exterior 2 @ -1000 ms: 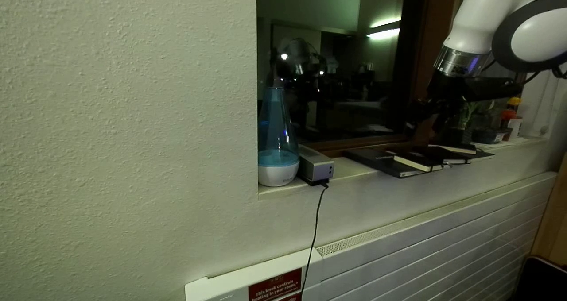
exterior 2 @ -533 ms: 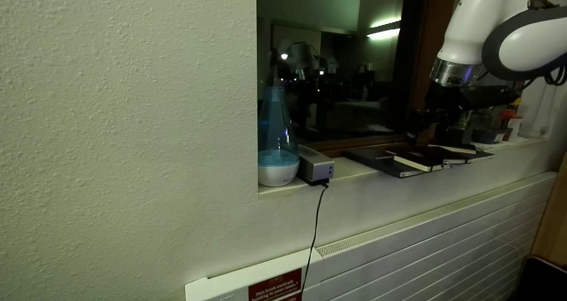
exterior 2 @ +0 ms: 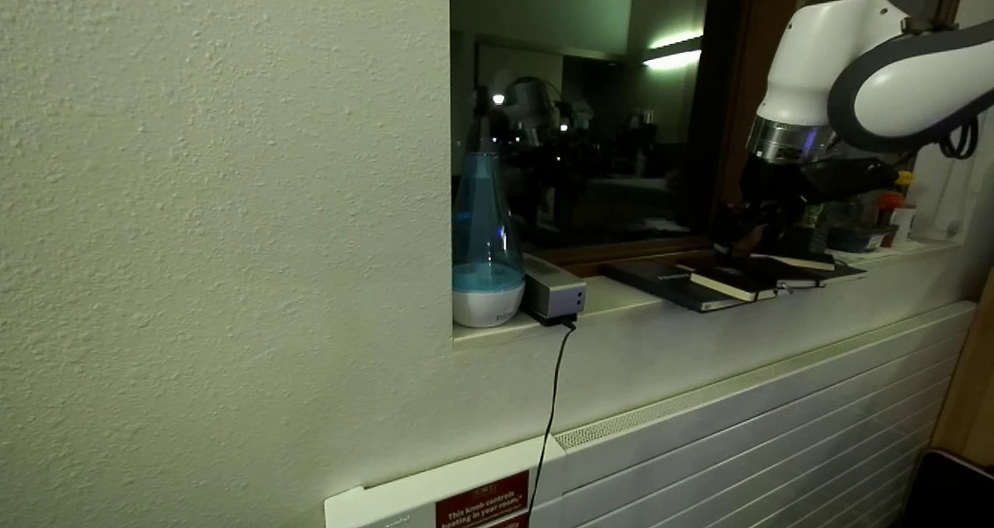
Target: Move the top book on the left to the book on the right.
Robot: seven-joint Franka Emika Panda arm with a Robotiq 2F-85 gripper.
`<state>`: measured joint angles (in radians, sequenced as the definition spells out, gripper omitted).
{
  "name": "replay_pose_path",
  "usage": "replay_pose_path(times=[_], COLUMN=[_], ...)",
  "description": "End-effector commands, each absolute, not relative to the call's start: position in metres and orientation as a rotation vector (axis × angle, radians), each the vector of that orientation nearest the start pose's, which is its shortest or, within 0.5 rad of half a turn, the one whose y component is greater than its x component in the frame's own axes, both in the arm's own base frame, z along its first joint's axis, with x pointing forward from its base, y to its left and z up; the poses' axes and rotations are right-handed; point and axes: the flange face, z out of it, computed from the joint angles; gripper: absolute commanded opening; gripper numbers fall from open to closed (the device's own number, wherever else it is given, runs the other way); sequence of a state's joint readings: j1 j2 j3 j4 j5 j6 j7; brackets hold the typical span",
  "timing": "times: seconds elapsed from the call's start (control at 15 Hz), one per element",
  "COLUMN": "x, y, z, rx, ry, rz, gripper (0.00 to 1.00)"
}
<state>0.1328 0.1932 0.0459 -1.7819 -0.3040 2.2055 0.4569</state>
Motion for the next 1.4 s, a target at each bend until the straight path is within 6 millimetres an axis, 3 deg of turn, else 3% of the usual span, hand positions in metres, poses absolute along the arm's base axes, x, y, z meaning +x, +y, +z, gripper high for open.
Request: replay_pose_path(times=[0.0,0.47,1.07,1.33], x=[0.636,0.647,0.659,0.663], y=[0.100,0.102,0.065,0.065], z=[0.472,0.465,0.464,0.456], rx=[-3.260,-3.214,-3.180,-3.136], ry=[0.095,-0.071,-0.013,-0.045], rz=[-0.416,-0.302,-0.252,-0.225], gripper=[1.00,1.00,1.00,1.00])
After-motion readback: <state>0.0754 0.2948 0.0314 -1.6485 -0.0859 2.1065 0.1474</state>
